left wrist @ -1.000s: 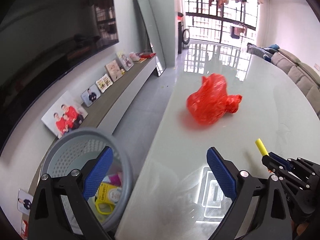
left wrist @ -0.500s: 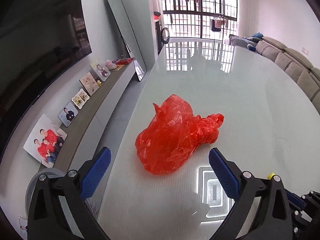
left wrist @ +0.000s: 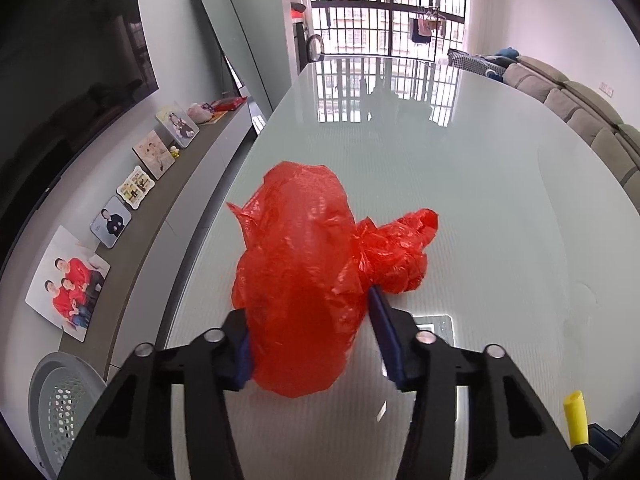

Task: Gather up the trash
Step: 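Grasp the red plastic bag with the left tool while the right tool holds the dart, then carry the red bag and yellow dart over the wastebasket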

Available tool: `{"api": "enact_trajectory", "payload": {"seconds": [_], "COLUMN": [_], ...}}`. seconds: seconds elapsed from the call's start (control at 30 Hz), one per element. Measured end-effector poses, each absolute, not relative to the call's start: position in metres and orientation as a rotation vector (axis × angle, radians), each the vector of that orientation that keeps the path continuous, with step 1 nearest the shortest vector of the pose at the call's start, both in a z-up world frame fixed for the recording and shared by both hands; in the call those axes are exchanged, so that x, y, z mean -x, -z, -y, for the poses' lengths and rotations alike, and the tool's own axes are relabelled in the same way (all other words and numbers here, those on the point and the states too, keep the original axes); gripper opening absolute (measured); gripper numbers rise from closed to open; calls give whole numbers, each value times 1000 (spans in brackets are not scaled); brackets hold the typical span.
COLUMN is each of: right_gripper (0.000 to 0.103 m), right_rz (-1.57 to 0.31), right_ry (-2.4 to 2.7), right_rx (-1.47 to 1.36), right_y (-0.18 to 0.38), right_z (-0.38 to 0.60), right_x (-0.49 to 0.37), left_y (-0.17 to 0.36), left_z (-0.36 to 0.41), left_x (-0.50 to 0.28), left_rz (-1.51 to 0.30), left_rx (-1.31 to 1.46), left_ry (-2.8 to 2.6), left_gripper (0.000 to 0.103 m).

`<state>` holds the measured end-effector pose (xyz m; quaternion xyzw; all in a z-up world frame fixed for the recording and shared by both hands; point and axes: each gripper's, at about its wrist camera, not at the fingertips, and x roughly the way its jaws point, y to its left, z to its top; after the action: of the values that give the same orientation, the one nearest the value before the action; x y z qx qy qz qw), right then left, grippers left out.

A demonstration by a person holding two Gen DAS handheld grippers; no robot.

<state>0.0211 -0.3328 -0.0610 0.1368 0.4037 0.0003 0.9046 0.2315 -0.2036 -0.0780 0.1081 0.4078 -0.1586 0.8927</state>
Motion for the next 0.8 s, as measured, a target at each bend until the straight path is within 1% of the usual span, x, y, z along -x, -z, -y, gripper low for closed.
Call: {"api": "enact_trajectory", "payload": {"seconds": [0.03,0.17,0.57,0.8], "right_gripper": [12,12,12,12], "right_rz": [-834,-831,-832,-831], "right_ry": [0,2,-5,5], "right_rx": [-283,-282,-254,-181], "right_y": [61,61,62,62], "right_z": [333,335,325,309], "right_x": [-22,-23,-24,-27], "left_y": [79,73,49,38], "left_z": [202,194,148,111], "left_x": [-231,-219,-156,-119], "left_rz": [-855,-849,-813,-776], "left_rx": [-222,-203,-188,-198], "left_ry": [331,326,275,221], "left_gripper": [28,22,20,20]}}
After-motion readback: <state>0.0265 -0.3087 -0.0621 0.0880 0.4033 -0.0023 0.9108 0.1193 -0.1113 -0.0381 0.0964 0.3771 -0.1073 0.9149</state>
